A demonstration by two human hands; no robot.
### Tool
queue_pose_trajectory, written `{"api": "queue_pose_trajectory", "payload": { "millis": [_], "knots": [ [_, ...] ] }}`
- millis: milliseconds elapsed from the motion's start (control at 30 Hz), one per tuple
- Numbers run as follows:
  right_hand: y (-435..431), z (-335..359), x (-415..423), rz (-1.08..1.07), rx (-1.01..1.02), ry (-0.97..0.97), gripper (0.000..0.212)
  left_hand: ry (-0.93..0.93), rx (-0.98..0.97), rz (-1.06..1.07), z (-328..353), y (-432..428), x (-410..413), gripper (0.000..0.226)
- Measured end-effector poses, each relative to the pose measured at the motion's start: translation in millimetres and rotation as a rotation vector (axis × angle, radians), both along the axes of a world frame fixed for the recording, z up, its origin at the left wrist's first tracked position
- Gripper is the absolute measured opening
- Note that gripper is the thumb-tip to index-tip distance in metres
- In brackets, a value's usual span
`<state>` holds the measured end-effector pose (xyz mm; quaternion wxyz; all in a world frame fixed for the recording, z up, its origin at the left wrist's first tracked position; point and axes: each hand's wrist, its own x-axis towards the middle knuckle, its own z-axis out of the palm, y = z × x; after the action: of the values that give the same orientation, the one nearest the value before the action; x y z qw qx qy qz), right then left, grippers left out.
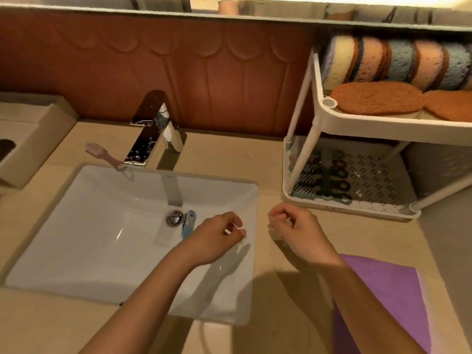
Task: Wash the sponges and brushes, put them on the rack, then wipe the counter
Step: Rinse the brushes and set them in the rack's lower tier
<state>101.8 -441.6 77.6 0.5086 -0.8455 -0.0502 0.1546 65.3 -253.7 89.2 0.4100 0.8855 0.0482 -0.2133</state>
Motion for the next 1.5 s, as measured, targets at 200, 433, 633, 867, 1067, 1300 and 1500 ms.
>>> {"api": "queue_pose_trajectory", "payload": {
  "millis": [200, 433, 633, 867, 1067, 1300, 1500],
  "knots": [
    [72, -4, -25, 0.202, -0.093, 0.009, 0.009, 0.064, 0.069, 0.06, 1, 66, -43, 0.029],
    [181, -9, -39, 0.421, -0.138, 0.0, 0.01, 0.073, 0.156, 0.103, 2, 158, -82, 0.034],
    [278, -9, -54, 0.548, -0.154, 0.02, 0.012, 0.022, 0.17, 0.199, -2, 244, -118, 0.034],
    [371, -17, -68, 0.652, -0.221, 0.024, 0.01, -0.09, 0.146, 0.549, -15, 336, -150, 0.025],
    [432, -16, -47, 0.635, -0.277, 0.001, 0.015, -0.107, 0.306, 0.846, -25, 408, -148, 0.026],
    [472, -32, 11, 0.442, -0.449, -0.194, 0.014, -0.01, 0.617, 0.778, -30, 450, -115, 0.041],
    [477, -45, 63, 0.334, -0.712, -0.329, 0.041, -0.019, 0.725, 0.657, -36, 459, -110, 0.037]
  ]
}}
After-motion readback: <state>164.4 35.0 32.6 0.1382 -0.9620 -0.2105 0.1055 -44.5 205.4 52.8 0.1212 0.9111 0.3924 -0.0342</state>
